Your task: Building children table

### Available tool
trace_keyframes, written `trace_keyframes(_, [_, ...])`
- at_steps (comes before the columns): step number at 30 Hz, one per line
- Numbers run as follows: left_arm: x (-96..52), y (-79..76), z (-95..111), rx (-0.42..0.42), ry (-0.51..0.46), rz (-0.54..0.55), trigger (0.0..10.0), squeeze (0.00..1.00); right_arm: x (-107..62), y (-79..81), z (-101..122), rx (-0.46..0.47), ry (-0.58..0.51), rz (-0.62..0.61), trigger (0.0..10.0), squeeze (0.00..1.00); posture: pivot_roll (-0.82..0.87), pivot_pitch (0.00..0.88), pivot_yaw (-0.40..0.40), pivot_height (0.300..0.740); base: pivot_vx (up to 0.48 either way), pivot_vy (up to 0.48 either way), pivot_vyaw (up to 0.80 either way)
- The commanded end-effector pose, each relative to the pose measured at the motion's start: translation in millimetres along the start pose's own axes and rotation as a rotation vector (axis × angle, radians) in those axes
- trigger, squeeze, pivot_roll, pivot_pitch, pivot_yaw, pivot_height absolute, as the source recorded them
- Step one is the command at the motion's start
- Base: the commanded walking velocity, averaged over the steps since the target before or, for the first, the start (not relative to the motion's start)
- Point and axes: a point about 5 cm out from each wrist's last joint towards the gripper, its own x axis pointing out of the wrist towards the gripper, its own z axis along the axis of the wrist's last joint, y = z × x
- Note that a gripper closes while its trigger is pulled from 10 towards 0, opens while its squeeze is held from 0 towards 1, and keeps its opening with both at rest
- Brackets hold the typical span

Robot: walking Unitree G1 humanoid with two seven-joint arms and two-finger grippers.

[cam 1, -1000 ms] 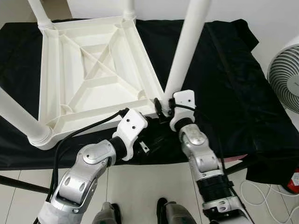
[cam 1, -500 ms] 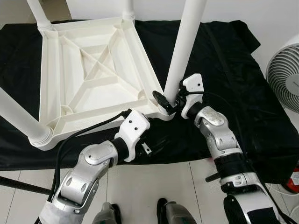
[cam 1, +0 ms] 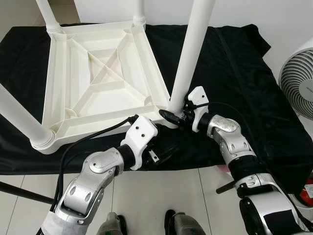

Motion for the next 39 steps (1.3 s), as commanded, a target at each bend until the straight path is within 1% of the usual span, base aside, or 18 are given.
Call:
trace_keyframes(1, [-1.1, -1.1, -3, -0.003, 0.005, 0.017, 10.0, 0.0, 1.1, 0.9, 0, -0.007, -0.002, 0.034, 0.0, 0.0, -0.03, 0.117, 0.007, 0.74, 0.0, 0.0, 0.0])
trace_keyframes(2, [-1.1, -1.9, -3, -0.002, 0.007, 0.014, 10.0, 0.0, -0.2, -1.3, 0, -0.018, 0.002, 0.029, 1.5, 0.0, -0.03, 0.103, 0.005, 0.74, 0.0, 0.0, 0.0])
trace_keyframes(4, [-1.1, -1.9, -3, -0.002, 0.007, 0.014, 10.0, 0.0, -0.2, -1.3, 0, -0.018, 0.002, 0.029, 1.5, 0.0, -0.03, 0.103, 0.005, 0.74, 0.0, 0.0, 0.0])
trace_keyframes(5, [-0.9, -2.1, -3, -0.002, 0.006, 0.012, 10.0, 0.0, -1.2, -4.1, 0, -0.024, 0.008, 0.018, 10.0, 0.0, -0.03, 0.103, 0.005, 0.74, 0.0, 0.0, 0.0])
trace_keyframes(10, [-0.4, 0.5, -2, 0.002, 0.002, 0.018, 10.0, 0.0, -2.4, -5.7, -2, 0.016, 0.004, -0.025, 10.0, 0.0, -0.03, 0.104, 0.004, 0.74, 0.0, 0.0, 0.0])
trace_keyframes(11, [-0.7, 1.3, -2, 0.003, 0.001, 0.022, 10.0, 0.0, -1.4, -5.6, -4, 0.026, 0.019, -0.067, 10.0, 0.0, -0.03, 0.104, 0.001, 0.74, 0.0, 0.0, 0.0])
trace_keyframes(16, [-1.1, 1.6, -2, 0.004, 0.001, 0.024, 10.0, 0.0, -0.1, -4.1, -6, 0.021, 0.027, -0.098, 10.0, 0.0, -0.02, 0.107, 0.001, 0.74, 0.0, 0.0, 0.0])
trace_keyframes(18, [-1.9, 0.6, -2, 0.002, 0.002, 0.026, 10.0, 0.0, 6.5, 8.7, -5, 0.06, 0.012, -0.224, 10.0, 0.0, -0.02, 0.122, -0.005, 0.74, 0.0, 0.0, 0.0])
trace_keyframes(19, [-1.9, 0.6, -2, 0.002, 0.002, 0.026, 10.0, 0.0, 6.5, 8.7, -5, 0.06, 0.012, -0.224, 10.0, 0.0, -0.02, 0.122, -0.005, 0.74, 0.0, 0.0, 0.0])
trace_keyframes(21, [-2.7, -0.4, -2, -0.004, 0.002, 0.028, 10.0, 0.0, 10.7, 21.8, -7, 0.114, 0.019, -0.332, 10.0, 0.0, -0.02, 0.124, -0.007, 0.74, 0.0, 0.0, 0.0])
trace_keyframes(22, [-2.7, -0.4, -2, -0.004, 0.002, 0.028, 10.0, 0.0, 10.7, 21.8, -7, 0.114, 0.019, -0.332, 10.0, 0.0, -0.02, 0.124, -0.007, 0.74, 0.0, 0.0, 0.0])
trace_keyframes(23, [-2.3, -0.7, -2, -0.005, 0.003, 0.029, 10.0, 0.0, 12.5, 29.1, -9, 0.138, 0.023, -0.408, 10.0, 0.0, -0.02, 0.124, -0.007, 0.74, 0.0, 0.0, 0.0])
trace_keyframes(24, [-2.3, -0.7, -2, -0.005, 0.003, 0.029, 10.0, 0.0, 12.5, 29.1, -9, 0.138, 0.023, -0.408, 10.0, 0.0, -0.02, 0.124, -0.007, 0.74, 0.0, 0.0, 0.0])
trace_keyframes(25, [-1.9, -1.1, -2, -0.006, 0.002, 0.029, 10.0, 0.0, 14.0, 38.6, -12, 0.159, 0.019, -0.529, 10.0, 0.0, -0.01, 0.126, -0.012, 0.74, 0.0, 0.0, 0.0])
trace_keyframes(30, [-2.0, -1.2, -2, -0.006, 0.002, 0.03, 10.0, 0.0, 15.8, 46.8, -14, 0.16, 0.036, -0.587, 10.0, 0.0, -0.01, 0.127, -0.013, 0.74, 0.0, 0.0, 0.0])
trace_keyframes(32, [-2.4, -1.2, -2, -0.008, 0.0, 0.033, 10.0, 0.0, 20.9, 61.2, -13, 0.195, 0.03, -0.658, 10.0, 0.0, -0.01, 0.127, -0.012, 0.74, 0.0, 0.0, 0.0])
trace_keyframes(38, [-2.9, -1.2, -2, -0.008, 0.001, 0.034, 10.0, 0.0, 22.4, 63.1, -10, 0.199, 0.021, -0.659, 10.0, 0.0, -0.01, 0.127, -0.012, 0.74, 0.0, 0.0, 0.0])
trace_keyframes(39, [-3.3, -1.0, -2, -0.006, 0.003, 0.033, 10.0, 0.0, 20.0, 57.4, -11, 0.198, 0.015, -0.66, 10.0, 1.0, -0.01, 0.122, -0.011, 0.74, 0.0, 0.0, 0.0])
